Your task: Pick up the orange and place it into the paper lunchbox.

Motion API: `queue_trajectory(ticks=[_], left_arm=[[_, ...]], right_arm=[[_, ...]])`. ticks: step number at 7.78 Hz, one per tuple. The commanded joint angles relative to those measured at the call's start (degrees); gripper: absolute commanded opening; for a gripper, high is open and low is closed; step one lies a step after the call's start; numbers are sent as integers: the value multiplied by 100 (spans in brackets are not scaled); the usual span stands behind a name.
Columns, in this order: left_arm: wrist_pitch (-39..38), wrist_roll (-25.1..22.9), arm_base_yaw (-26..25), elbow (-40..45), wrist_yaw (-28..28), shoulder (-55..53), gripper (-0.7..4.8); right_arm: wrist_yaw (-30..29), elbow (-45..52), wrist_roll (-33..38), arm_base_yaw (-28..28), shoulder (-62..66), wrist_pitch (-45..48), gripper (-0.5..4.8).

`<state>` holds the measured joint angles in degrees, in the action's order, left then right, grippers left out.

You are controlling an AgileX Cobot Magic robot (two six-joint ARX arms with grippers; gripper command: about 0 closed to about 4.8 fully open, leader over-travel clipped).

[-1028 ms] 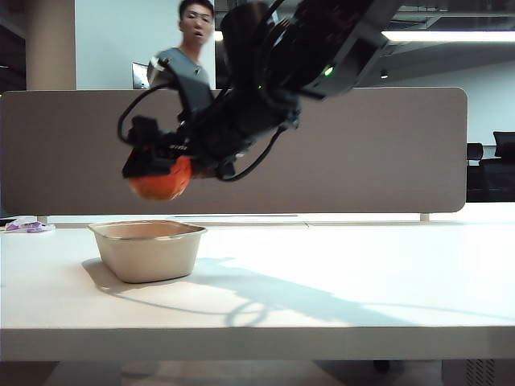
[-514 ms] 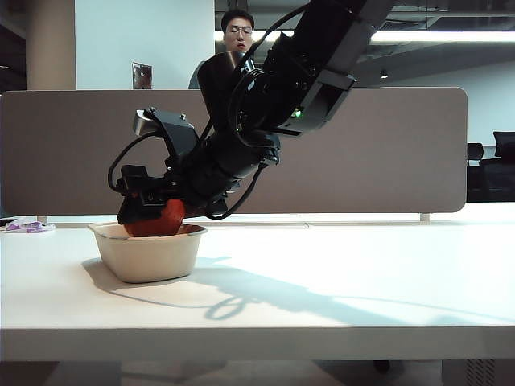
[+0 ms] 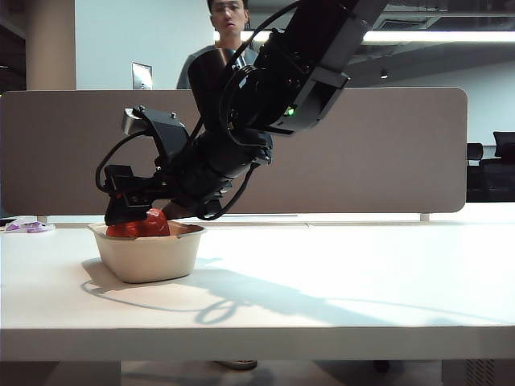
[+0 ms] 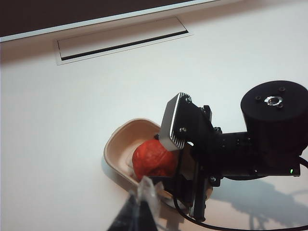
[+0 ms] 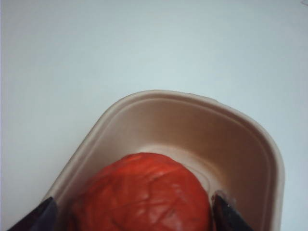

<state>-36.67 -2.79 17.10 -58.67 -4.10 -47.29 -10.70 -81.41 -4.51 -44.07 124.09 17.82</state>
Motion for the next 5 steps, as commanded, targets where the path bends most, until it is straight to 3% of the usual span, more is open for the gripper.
queue_trajectory(ticks=[1, 2, 3, 4, 5], left_arm=[[72, -2, -7, -28, -22, 9, -5], [72, -2, -7, -28, -22, 9, -5], [72, -2, -7, -28, -22, 9, -5], [72, -2, -7, -28, -22, 11, -5], [72, -2, -7, -28, -24, 11, -5]], right_arm=[[72, -9, -4, 35, -1067, -376, 207], [74, -9, -7, 44, -1209, -538, 66], [205, -7, 2, 188, -1786, -1355, -2], [717, 4, -4, 625, -2872, -2977, -2], [715, 20, -7, 898, -3394, -3630, -2]])
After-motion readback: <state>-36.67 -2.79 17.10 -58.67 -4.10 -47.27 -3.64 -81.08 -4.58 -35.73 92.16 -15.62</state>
